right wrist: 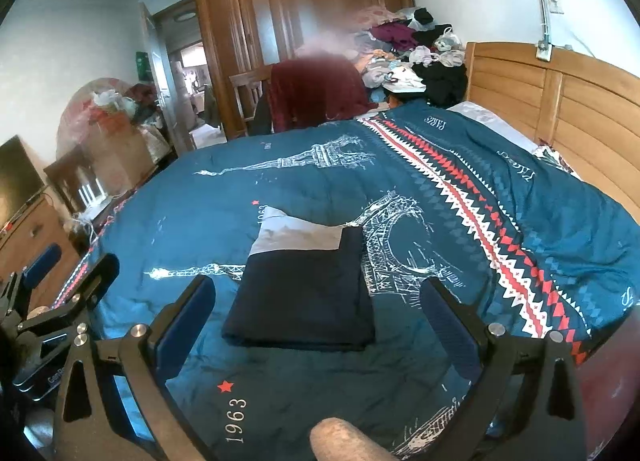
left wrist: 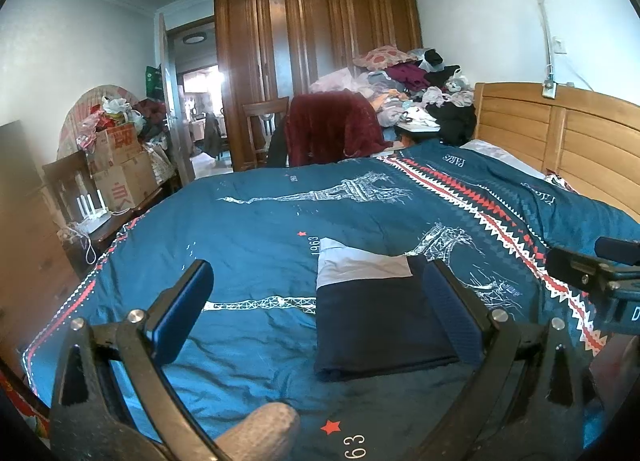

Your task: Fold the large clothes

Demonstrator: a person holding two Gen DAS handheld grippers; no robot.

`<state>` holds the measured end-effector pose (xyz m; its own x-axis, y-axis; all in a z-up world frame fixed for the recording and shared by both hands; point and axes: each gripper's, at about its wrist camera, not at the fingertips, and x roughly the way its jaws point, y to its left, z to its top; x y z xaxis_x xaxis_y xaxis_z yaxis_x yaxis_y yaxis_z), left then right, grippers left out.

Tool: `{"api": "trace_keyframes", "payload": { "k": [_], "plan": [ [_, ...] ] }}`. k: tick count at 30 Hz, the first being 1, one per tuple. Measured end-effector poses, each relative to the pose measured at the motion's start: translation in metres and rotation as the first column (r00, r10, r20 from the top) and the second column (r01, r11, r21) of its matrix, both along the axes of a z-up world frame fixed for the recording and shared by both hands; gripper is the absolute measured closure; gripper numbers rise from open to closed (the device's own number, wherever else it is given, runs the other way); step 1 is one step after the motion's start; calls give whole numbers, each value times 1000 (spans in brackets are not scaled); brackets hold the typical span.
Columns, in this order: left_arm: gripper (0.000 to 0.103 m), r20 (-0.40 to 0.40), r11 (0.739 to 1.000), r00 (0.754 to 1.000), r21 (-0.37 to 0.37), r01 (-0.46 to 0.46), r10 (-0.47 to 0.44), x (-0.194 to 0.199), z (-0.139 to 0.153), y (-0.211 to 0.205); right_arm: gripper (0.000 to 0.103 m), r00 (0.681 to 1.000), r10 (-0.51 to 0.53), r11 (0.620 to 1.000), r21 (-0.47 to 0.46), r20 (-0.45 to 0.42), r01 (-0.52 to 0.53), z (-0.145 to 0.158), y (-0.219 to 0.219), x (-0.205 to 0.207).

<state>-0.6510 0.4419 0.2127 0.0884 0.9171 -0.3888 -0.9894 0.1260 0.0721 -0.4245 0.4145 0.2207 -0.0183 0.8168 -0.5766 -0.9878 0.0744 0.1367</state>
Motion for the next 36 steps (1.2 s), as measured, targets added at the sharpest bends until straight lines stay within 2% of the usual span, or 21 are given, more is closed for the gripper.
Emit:
{"api": "trace_keyframes", "payload": {
  "k": [36],
  "plan": [
    [0,-27,999,999,-4,45,-45,5,-4,0,2,997,14,999,-38,-81,-17,-11,-1,4]
  ]
}}
